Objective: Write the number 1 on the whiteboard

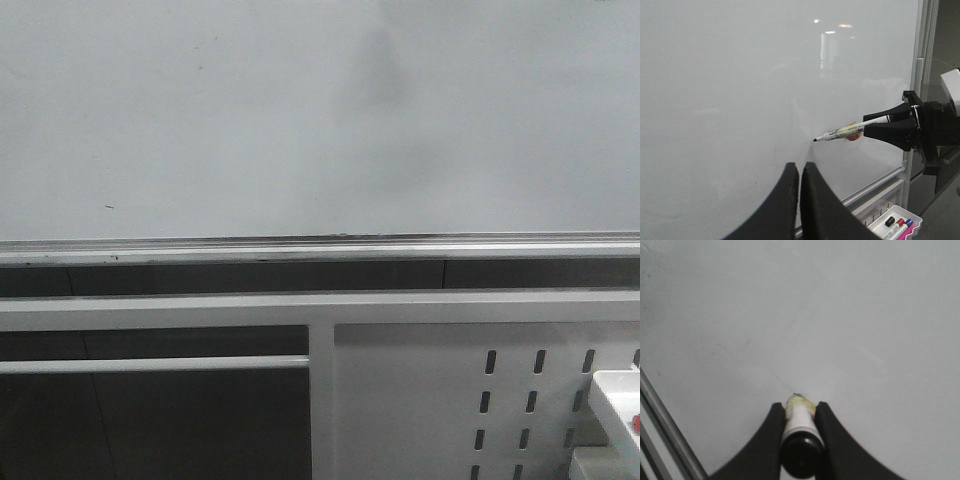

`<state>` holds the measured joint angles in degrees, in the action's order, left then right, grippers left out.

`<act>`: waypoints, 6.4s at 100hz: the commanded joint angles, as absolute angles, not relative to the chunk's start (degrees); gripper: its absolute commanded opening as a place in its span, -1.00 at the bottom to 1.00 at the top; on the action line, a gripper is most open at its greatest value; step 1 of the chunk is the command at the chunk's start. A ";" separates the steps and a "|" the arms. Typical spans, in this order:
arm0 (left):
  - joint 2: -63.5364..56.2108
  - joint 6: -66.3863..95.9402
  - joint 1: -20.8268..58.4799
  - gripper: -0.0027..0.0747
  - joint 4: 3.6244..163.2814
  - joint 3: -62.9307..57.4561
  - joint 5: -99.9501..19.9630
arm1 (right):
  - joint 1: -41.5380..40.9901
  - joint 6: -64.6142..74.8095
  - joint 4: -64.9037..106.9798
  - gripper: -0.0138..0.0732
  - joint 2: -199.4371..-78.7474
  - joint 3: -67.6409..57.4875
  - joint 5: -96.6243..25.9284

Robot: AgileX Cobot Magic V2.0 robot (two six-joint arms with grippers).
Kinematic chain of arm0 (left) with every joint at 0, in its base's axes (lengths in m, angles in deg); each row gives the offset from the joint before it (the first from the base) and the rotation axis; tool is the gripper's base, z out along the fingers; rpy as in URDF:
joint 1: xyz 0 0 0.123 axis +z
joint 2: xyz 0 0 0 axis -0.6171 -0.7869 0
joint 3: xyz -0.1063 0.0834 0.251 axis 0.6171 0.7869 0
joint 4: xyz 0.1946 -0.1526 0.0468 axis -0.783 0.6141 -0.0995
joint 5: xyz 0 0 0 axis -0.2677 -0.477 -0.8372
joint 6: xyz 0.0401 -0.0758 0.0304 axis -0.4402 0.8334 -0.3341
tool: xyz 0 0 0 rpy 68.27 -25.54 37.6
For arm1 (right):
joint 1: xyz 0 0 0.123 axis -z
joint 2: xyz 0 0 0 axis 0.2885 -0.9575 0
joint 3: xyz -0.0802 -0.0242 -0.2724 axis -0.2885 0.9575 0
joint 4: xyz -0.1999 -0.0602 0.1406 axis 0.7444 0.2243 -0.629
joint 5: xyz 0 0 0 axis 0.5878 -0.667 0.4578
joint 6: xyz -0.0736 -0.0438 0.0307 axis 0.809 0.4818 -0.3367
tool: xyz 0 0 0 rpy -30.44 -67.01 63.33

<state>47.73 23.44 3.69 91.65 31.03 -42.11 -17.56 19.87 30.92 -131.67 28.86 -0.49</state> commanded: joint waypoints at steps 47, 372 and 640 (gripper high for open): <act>47.09 23.66 3.80 -0.98 92.87 29.55 -38.65 | -12.48 20.55 30.57 -0.85 -136.32 27.28 9.32; 6.10 -9.67 3.80 -0.39 104.41 6.06 -67.31 | -47.27 20.28 22.51 -0.86 -140.49 -6.72 -43.64; 0.52 -9.67 -1.08 -0.98 130.90 19.83 -25.17 | -43.00 -14.07 59.41 -0.81 -102.94 17.34 -56.00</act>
